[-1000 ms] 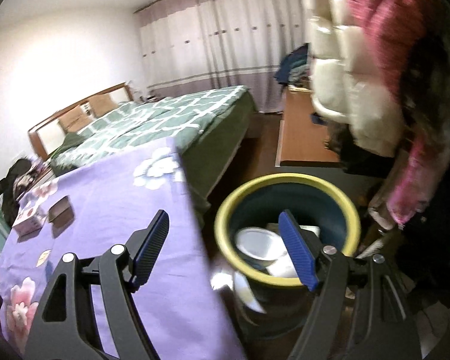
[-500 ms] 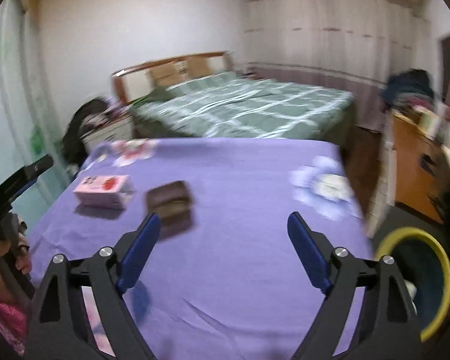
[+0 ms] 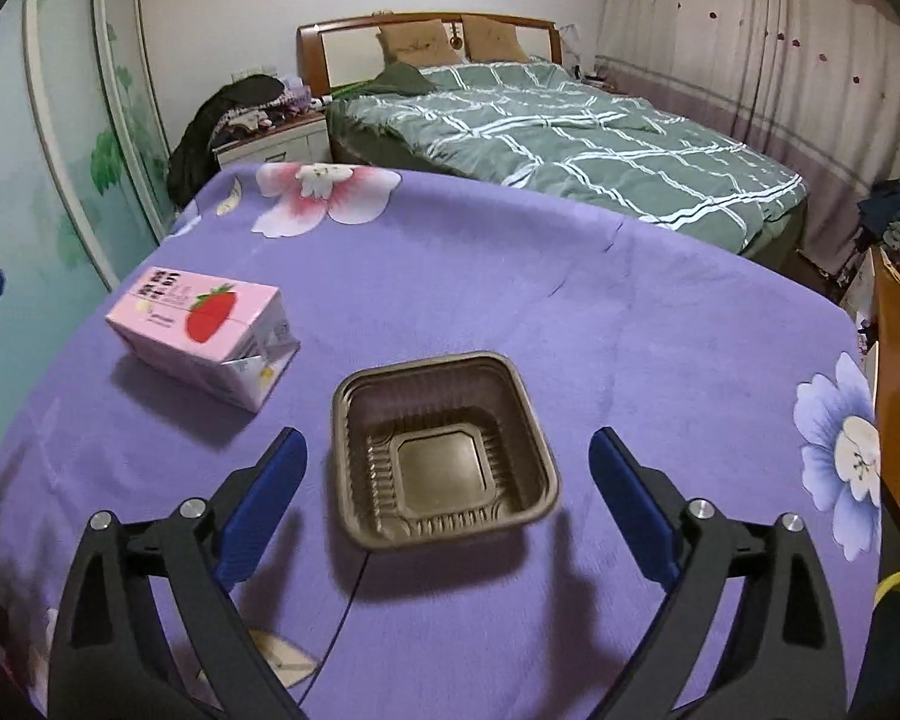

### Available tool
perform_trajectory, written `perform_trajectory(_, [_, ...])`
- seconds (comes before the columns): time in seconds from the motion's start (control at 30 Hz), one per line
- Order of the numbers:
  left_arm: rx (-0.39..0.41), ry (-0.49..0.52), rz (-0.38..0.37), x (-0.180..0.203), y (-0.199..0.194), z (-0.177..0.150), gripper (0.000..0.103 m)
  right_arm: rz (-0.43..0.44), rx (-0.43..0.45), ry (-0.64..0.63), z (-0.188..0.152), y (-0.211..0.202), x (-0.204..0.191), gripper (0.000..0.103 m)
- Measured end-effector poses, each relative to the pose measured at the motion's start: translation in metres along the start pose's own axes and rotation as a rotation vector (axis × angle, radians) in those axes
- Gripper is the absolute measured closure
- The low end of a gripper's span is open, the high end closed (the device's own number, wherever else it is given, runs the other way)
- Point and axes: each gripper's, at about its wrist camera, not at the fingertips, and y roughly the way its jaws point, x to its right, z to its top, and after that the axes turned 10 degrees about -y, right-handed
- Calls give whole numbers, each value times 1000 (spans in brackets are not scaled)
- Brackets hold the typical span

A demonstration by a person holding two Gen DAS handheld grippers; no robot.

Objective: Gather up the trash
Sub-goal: 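Reach the right tool to the brown plastic tray and grasp it, then carry the brown tray over the bin and open the right tool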

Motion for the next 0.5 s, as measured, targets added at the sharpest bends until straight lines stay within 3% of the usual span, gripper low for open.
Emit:
perform_trajectory(0.07, [-3, 2, -2, 0, 0, 0, 5, 2, -25, 2, 2, 7, 1, 14])
perform_trajectory(0.17, [-12, 4, -1, 1, 3, -1, 5, 30, -53, 14, 4, 17, 2, 33])
perform_trajectory(0.33, [-24, 12, 0, 3, 4, -4, 5, 39, -32, 44, -3, 7, 10, 34])
perform_trajectory(0.5, [-39, 30, 4, 7, 7, -7, 5, -14, 23, 84, -20, -30, 25, 34])
